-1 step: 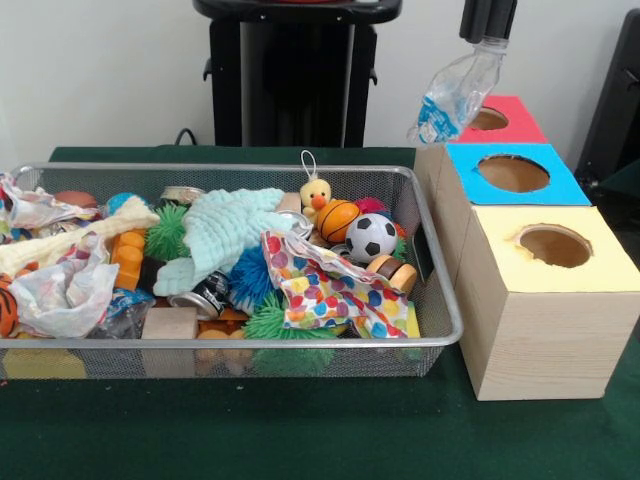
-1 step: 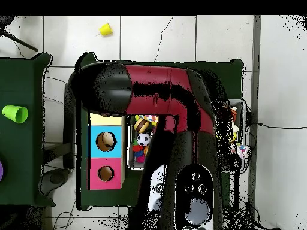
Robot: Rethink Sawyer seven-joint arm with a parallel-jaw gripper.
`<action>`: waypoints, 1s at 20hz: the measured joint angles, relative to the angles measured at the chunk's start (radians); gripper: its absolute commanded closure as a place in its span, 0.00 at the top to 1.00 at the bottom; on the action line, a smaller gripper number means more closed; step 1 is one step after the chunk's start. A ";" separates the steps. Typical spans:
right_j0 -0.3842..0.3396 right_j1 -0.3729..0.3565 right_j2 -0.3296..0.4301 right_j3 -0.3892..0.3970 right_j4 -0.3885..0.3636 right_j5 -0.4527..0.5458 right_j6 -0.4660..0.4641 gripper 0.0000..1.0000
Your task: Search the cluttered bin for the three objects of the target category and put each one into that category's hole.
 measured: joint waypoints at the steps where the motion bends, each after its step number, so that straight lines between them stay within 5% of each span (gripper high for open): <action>1: 0.000 0.000 -0.001 0.000 0.001 0.000 0.000 0.00; 20: 0.074 0.011 -0.060 0.000 0.013 0.000 0.000 0.00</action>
